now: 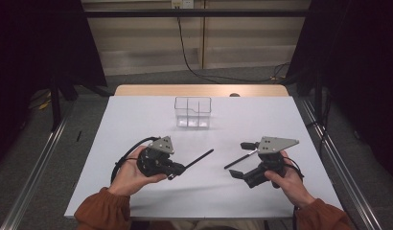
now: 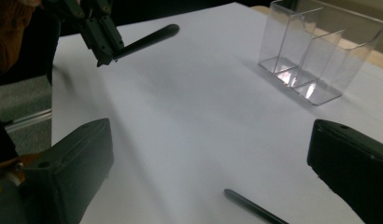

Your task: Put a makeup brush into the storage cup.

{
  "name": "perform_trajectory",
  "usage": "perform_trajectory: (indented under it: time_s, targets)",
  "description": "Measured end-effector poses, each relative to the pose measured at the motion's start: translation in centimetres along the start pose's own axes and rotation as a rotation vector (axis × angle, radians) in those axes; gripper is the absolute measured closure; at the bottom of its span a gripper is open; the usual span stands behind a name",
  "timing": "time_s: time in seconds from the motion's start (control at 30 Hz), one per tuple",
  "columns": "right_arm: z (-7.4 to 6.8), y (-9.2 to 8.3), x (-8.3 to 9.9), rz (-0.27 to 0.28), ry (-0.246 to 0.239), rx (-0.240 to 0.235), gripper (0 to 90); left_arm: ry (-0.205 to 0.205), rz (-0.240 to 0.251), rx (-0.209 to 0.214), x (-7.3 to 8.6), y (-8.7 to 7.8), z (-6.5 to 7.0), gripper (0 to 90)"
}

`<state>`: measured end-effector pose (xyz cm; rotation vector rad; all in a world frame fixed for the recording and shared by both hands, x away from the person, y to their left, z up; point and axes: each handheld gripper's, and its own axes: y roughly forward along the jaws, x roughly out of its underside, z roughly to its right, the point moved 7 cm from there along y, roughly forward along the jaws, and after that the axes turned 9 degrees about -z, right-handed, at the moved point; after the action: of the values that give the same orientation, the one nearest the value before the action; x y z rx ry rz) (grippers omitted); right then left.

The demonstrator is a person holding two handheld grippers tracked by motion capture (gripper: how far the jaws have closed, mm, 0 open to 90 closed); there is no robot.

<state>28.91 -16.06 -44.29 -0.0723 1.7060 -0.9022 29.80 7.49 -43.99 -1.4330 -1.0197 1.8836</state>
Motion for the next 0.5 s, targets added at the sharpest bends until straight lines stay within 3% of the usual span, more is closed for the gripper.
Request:
perform_trajectory:
  time_s: [0.2,0.5]
  targets:
    - [-0.4,1.0,-0.4,-0.063,-0.028,-0.050,0.1,-0.005,-0.032,0.007,-0.1,-0.1,0.0,83.8]
    - [-1.2,1.5,-1.2,-0.129,-0.052,-0.105,0.2,0.035,-0.086,0.006,-0.6,-0.1,0.4,83.8]
